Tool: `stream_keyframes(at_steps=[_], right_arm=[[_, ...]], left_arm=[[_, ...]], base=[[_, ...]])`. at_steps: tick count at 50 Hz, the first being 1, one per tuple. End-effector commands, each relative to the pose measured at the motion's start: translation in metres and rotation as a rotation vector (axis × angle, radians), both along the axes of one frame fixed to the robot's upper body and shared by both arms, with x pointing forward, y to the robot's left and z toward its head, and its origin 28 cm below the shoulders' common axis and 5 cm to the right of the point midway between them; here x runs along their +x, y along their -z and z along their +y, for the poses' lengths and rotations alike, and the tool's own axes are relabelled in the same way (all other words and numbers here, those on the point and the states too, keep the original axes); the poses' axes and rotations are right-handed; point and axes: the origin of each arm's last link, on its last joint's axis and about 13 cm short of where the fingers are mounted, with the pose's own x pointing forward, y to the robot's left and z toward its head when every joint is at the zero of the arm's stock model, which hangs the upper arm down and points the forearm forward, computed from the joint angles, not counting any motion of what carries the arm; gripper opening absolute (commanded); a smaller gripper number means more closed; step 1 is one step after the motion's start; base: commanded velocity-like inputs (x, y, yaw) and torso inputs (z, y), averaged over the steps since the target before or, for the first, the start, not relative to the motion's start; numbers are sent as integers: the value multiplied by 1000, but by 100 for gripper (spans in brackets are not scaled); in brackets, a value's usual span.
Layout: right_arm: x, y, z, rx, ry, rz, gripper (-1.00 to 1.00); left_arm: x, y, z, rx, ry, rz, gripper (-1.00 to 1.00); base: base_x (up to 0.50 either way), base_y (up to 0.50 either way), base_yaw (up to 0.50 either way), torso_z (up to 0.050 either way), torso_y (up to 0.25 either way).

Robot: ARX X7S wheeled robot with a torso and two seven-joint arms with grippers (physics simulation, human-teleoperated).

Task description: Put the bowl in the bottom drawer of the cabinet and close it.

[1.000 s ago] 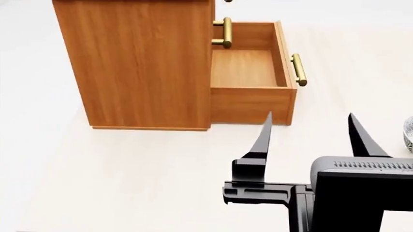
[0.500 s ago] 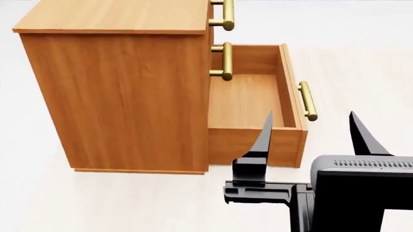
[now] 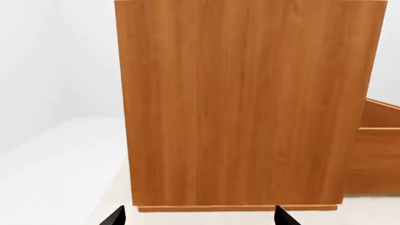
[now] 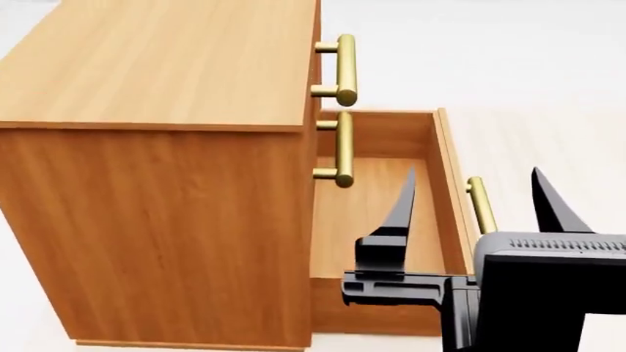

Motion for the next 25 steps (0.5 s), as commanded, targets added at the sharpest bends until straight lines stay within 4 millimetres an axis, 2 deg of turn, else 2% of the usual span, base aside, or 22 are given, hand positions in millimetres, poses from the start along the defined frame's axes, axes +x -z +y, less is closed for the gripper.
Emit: stream_keyframes(at_steps=[1,21,25], right_arm=[[1,3,1,1,-3,6,100],[4,7,0,4,12,21,100],[6,11,-1,-11,13,38,100]], left_arm=[[0,0,0,-1,0,0,100],[0,0,0,-2,0,-1,100],[0,0,0,-3,1,0,100]], base=[[398,0,0,0,0],[405,0,0,0,0],[56,0,0,0,0]])
